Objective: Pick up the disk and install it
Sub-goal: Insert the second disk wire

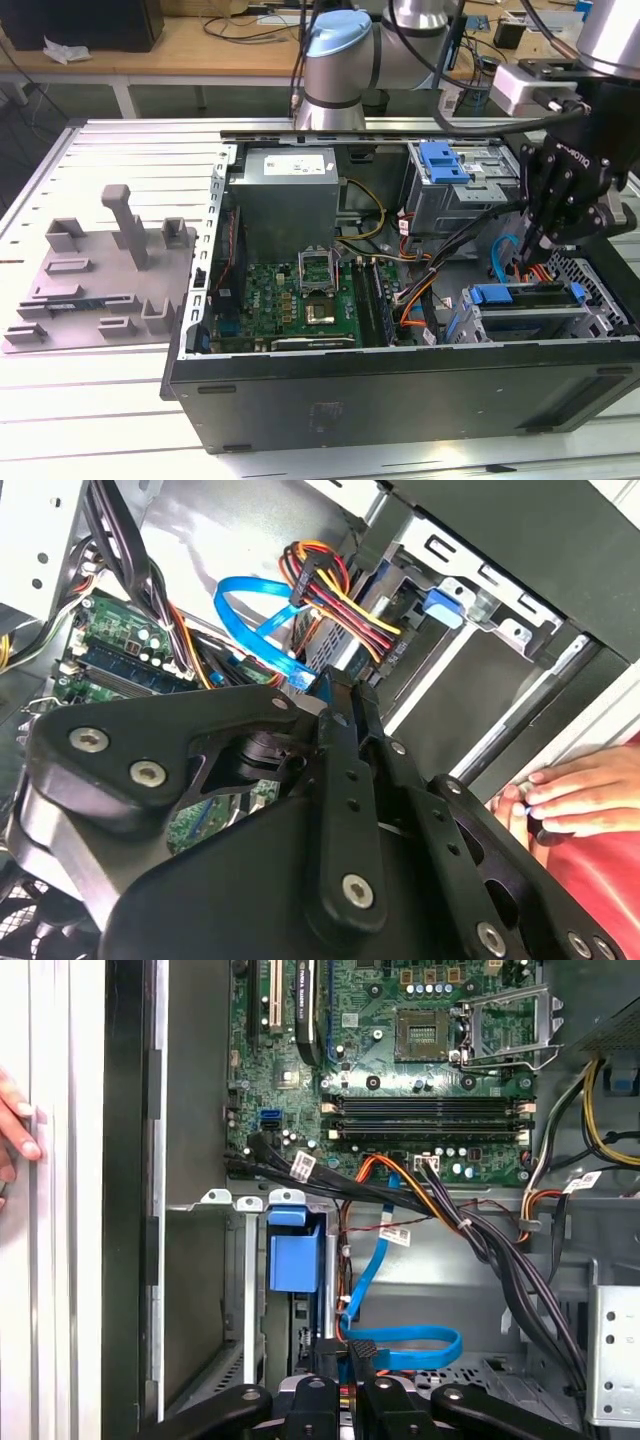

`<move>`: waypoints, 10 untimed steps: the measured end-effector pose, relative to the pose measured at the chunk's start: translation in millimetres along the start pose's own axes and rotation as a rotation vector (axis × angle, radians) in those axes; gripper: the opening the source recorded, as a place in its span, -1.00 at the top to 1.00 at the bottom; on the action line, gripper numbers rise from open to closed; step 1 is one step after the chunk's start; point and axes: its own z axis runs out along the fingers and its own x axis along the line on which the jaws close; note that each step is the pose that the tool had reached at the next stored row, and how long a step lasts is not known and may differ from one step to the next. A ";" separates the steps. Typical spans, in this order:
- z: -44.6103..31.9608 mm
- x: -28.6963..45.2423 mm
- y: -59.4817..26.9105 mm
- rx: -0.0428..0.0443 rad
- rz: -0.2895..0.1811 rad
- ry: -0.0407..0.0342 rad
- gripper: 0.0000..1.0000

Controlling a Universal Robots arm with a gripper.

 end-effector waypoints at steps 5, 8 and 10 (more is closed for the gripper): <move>0.9 7.8 -0.2 0.0000 0.000 -0.0232 0.68; 1.3 11.3 -0.3 0.0001 0.000 -0.0319 0.68; 1.5 13.5 -0.2 0.0001 0.001 -0.0384 0.68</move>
